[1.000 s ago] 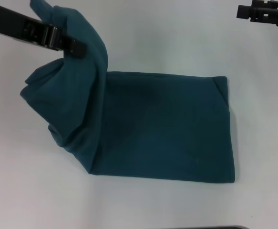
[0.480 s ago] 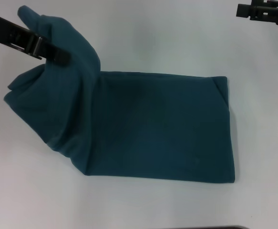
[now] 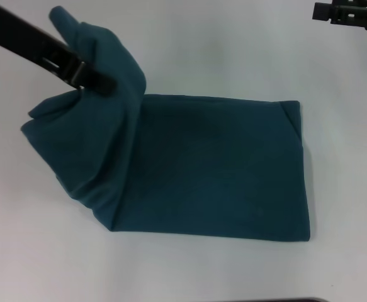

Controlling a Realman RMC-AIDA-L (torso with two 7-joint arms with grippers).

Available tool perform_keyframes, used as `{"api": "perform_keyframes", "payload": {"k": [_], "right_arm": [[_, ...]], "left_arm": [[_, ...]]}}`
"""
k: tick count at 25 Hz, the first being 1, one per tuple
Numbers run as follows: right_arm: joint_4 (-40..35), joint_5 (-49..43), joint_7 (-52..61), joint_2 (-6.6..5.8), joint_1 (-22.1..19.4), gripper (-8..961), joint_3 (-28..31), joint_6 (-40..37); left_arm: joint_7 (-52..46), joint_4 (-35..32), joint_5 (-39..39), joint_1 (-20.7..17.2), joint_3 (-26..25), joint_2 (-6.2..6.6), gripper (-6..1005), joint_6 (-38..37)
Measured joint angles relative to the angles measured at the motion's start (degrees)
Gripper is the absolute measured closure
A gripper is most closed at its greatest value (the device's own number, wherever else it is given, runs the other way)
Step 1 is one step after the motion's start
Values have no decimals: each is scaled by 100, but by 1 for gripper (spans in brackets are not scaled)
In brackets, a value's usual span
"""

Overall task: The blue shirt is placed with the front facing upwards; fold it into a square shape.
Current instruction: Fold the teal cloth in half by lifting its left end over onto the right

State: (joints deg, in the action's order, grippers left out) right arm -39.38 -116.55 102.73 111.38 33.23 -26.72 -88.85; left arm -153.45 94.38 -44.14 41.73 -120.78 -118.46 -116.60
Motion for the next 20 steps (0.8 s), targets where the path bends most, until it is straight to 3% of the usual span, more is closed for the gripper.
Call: {"api": "perform_keyframes", "payload": {"k": [12, 20], "right_arm": [[-42, 18, 0, -19, -46, 33, 4, -37], [-50, 19, -4, -21, -59, 38, 19, -45]], "left_arm": [[55, -9, 13, 407, 278, -321, 934, 149], [55, -54, 127, 549, 554, -445, 935, 181]]}}
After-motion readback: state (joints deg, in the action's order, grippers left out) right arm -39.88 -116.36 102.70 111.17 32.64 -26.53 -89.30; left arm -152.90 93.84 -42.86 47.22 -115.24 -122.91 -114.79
